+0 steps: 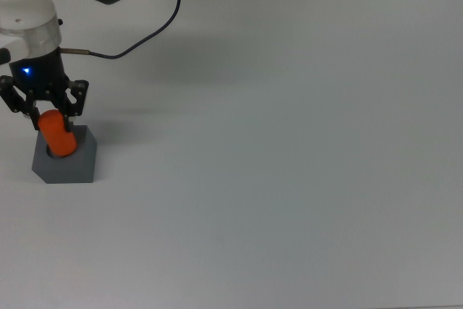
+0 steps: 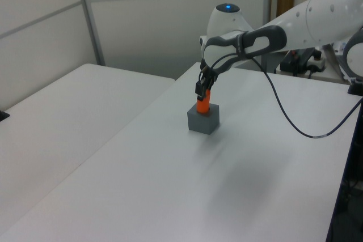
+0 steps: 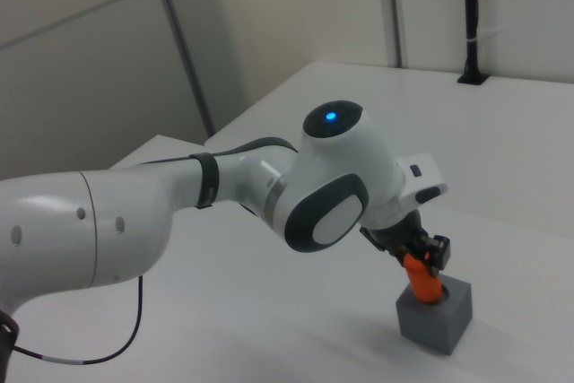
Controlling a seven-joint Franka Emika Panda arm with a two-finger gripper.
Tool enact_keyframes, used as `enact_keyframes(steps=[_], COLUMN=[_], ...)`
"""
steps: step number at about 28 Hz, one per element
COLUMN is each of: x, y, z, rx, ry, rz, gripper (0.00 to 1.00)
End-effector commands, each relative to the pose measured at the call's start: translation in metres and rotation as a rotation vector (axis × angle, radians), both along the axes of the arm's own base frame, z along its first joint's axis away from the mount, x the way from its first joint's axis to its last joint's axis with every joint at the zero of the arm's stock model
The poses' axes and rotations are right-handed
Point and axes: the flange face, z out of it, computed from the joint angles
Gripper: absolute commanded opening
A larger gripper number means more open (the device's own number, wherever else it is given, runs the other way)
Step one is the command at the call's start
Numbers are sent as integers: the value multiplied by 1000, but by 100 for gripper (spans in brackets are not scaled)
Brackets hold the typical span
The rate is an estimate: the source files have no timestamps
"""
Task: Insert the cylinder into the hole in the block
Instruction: 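Lower the cylinder into the block's round hole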
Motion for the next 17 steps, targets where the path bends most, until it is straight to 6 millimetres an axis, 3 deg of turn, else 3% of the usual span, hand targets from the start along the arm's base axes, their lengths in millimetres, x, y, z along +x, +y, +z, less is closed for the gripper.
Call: enact_keyframes(steps=[1, 10, 14, 15, 17], x=[3, 4, 3, 3, 3], y=[-2, -14, -20, -20, -19], z=[2, 1, -5, -6, -6], rx=[2, -12, -13, -13, -13], ry=[4, -32, -22, -21, -20], rz=[-3, -21, -29, -30, -29], gripper=[1, 1, 6, 9, 46])
